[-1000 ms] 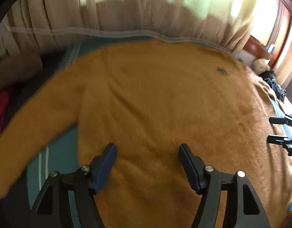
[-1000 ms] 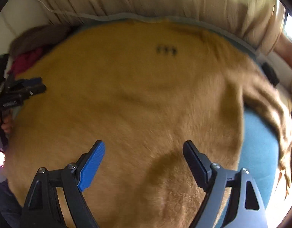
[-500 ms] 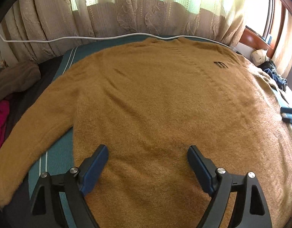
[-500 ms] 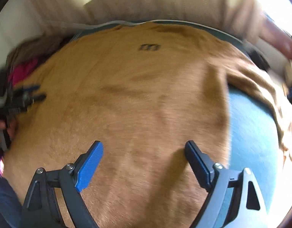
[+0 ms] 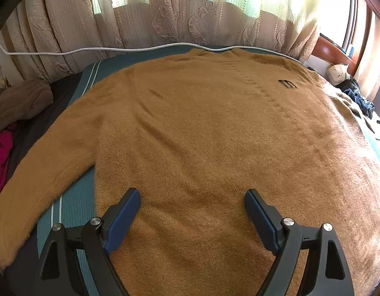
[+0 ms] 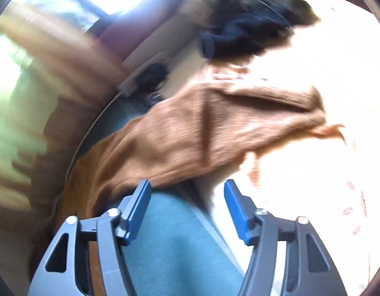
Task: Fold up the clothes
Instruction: 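Grasp a sweater sleeve with the right gripper and fold it across the body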
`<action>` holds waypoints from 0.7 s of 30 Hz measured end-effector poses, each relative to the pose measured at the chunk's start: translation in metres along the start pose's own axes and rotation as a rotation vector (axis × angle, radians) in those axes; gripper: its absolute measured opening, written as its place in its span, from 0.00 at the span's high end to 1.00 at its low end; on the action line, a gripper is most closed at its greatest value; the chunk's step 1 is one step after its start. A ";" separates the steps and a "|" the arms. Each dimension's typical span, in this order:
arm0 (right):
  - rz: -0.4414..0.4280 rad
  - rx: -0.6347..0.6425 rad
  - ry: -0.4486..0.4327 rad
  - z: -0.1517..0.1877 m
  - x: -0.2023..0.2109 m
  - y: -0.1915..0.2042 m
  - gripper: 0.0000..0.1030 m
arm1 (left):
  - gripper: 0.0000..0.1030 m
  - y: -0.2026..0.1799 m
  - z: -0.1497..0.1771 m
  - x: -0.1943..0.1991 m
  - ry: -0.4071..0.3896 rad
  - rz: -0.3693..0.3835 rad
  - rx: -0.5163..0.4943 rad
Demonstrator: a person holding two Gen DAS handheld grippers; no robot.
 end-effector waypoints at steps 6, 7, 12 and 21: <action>-0.045 -0.171 0.034 -0.007 -0.013 -0.036 0.43 | 0.13 -0.001 0.000 -0.001 0.001 0.000 0.000; -0.058 -0.181 0.037 -0.007 -0.016 -0.036 0.43 | 0.13 -0.001 0.000 -0.001 0.001 0.000 0.000; -0.082 -0.202 0.036 -0.006 -0.033 -0.027 0.43 | 0.13 -0.001 0.000 -0.001 0.001 0.000 0.001; -0.023 -0.281 -0.068 -0.030 -0.041 -0.041 0.48 | 0.12 -0.001 0.000 -0.001 0.002 0.000 0.002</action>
Point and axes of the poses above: each gripper's, at about its wrist camera, not at the fingertips, and x roughly against the way its jaws point, y to its left, z to its underside, the point moved 2 cm from there along -x, roughly the way its jaws point, and after that the axes turned 8 degrees about -y, right-handed, at the moved point
